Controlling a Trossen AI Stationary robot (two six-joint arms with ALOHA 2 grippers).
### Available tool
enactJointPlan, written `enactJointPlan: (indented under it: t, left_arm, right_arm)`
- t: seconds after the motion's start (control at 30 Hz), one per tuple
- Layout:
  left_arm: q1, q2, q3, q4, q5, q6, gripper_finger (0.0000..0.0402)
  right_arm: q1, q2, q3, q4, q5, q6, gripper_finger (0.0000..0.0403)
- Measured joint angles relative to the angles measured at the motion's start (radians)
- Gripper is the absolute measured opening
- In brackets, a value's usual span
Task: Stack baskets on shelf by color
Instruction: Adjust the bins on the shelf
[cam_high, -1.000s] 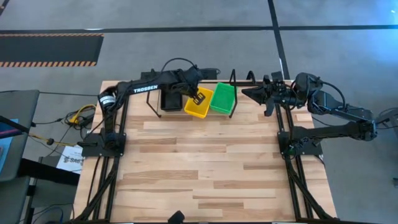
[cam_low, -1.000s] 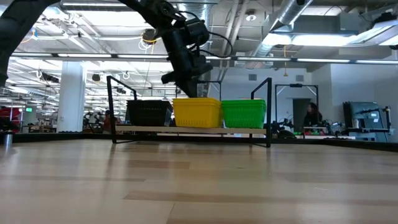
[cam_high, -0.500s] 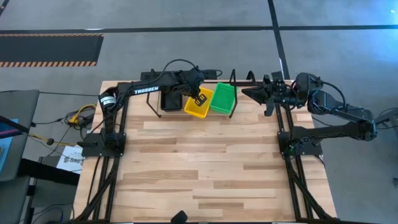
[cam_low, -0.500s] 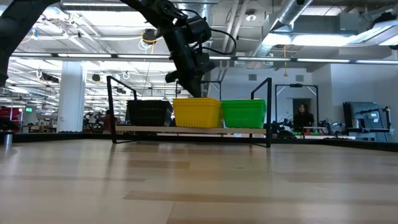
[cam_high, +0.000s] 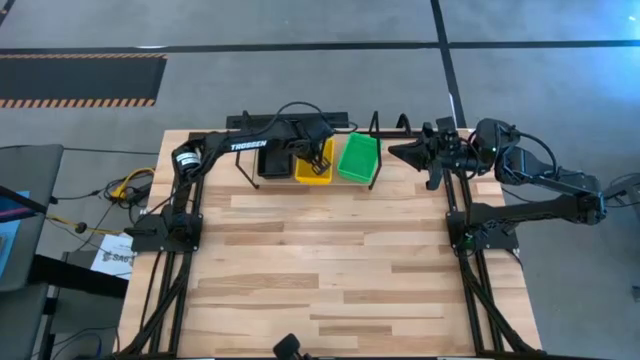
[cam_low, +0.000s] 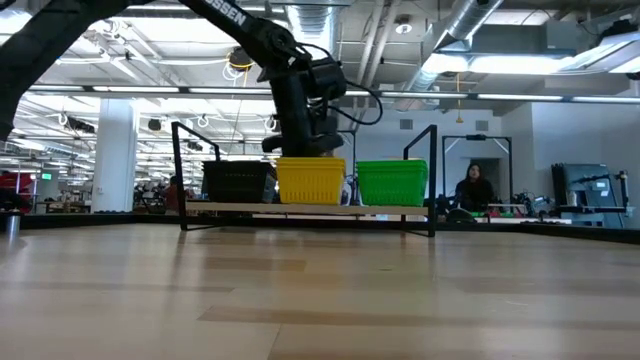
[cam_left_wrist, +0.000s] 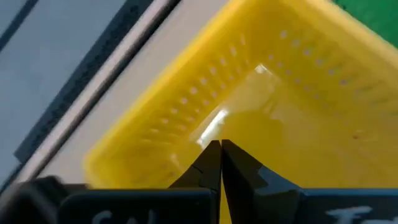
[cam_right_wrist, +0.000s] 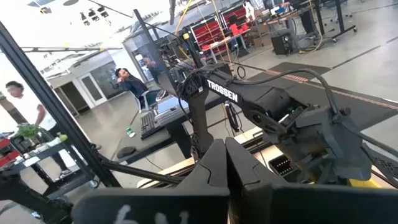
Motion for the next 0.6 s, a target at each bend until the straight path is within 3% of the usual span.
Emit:
enactJointPlan:
  t: [0.2, 0.6]
  left_arm:
    - [0.009, -0.001, 0.068, -0.009, -0.069, 0.059, 0.0000]
    - [0.060, -0.002, 0.101, -0.019, -0.027, 0.071, 0.0000]
  right_arm:
    - [0.001, 0.000, 0.000, -0.001, 0.000, 0.000, 0.0001]
    - [0.001, 0.000, 0.000, -0.002, 0.000, 0.000, 0.0001]
